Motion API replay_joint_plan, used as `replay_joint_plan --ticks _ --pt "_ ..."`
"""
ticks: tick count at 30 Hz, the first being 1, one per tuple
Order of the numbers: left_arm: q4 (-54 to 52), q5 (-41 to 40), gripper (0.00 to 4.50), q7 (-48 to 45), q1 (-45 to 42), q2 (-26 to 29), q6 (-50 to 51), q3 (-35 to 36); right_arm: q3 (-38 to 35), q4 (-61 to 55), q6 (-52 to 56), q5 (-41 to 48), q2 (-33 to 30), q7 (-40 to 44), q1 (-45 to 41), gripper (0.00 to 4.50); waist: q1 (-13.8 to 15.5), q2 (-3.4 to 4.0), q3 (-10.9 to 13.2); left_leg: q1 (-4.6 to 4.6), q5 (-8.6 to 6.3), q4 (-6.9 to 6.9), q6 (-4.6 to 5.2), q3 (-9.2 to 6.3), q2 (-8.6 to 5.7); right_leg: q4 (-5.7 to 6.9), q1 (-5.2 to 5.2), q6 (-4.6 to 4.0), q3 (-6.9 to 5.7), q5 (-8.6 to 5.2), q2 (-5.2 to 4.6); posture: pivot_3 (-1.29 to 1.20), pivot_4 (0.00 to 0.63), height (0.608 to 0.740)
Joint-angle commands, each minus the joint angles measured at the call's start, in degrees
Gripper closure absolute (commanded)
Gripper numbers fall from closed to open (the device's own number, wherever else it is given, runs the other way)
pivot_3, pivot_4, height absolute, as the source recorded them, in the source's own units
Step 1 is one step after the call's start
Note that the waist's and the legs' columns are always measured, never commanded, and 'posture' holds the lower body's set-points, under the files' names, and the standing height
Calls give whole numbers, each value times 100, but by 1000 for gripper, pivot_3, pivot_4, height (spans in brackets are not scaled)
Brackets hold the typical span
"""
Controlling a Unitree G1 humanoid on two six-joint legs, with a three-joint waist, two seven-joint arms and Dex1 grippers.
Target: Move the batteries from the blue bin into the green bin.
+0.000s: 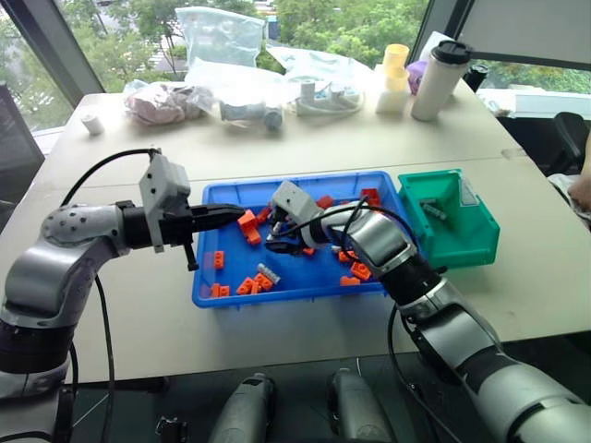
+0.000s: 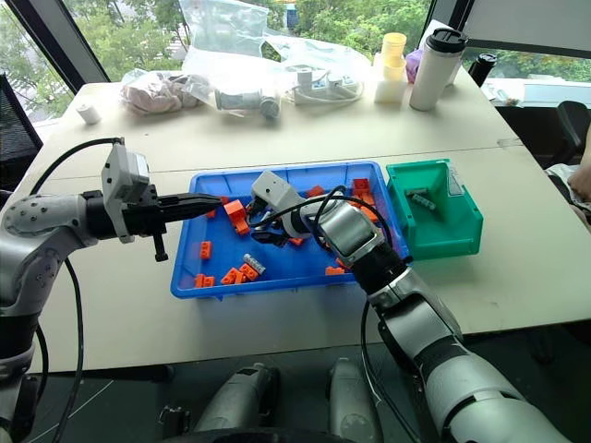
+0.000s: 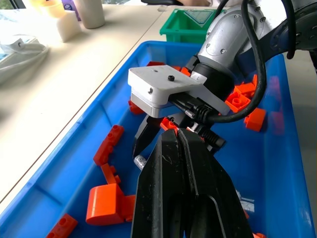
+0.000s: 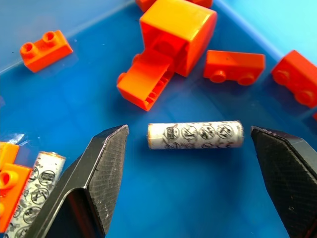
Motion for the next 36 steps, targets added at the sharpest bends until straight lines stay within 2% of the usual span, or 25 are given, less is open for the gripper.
replay_joint_plan --ticks 1,4,7,9,10,16,19,21,27,31,34,36 --pt "-102 -25 4500 -23 -55 32 -105 137 -75 31 -142 -122 146 -45 -79 515 -1 0 0 0 0 0 0 0 0 0 0 0 0 0 0 0 150 740" --pt "-45 10 4500 -35 -83 4 -155 85 -44 160 -213 -232 202 -46 -92 515 -4 0 0 0 0 0 0 0 0 0 0 0 0 0 0 0 150 740" --pt "-41 19 4500 -42 -74 -9 -185 67 -80 160 -186 -271 195 5 -70 1286 -4 0 0 0 0 0 0 0 0 1 0 0 0 0 1 0 150 740" --pt "-25 35 4500 -51 -69 -22 -213 49 -82 95 -182 -303 160 37 -59 2237 -4 0 0 1 0 0 0 0 0 1 0 0 0 0 1 0 150 740" --pt "-20 38 4500 -52 -69 -30 -225 37 -95 39 -158 -315 131 41 -66 2307 -4 0 0 1 0 0 0 0 0 1 0 0 0 0 1 0 150 740" --pt "-36 45 4500 -40 -72 -91 -256 -21 -421 -798 236 -379 -365 16 -174 2306 15 1 0 0 0 1 0 -1 -1 0 0 0 -1 0 0 0 150 740" --pt "-25 45 4500 -59 -61 -139 -295 -64 -1740 -2180 1234 -15 -1264 -14 -199 2306 51 6 3 -6 0 2 0 -2 -3 0 -4 0 -1 0 -3 0 150 740" --pt "12 58 4500 -79 -81 -210 -327 -124 -2464 -2665 1672 42 -2048 7 -57 2306 113 6 3 -9 -1 5 1 -7 -6 -3 -1 0 -5 0 -6 0 150 740" --pt "204 128 4500 -239 -260 -357 -434 -362 -3377 -3037 2046 131 -3951 234 859 2306 107 1 0 6 -25 -2 43 7 0 -14 15 0 -4 0 -4 0 150 740" --pt "448 236 4500 -347 -520 -481 -517 -526 -3565 -3187 1970 323 -4372 397 1526 2306 27 4 2 6 -25 -2 43 15 3 -6 13 0 3 0 -5 0 150 740" --pt "596 302 4500 -406 -670 -552 -565 -598 -3644 -3259 1905 452 -4411 409 1887 2306 13 4 1 8 -25 -2 43 17 8 -4 11 0 5 0 1 0 150 740" --pt "637 336 4500 -434 -722 -583 -579 -622 -3712 -3299 1868 510 -4393 387 2068 1244 38 4 1 7 -25 -1 43 16 8 -4 12 0 5 0 2 0 150 740"
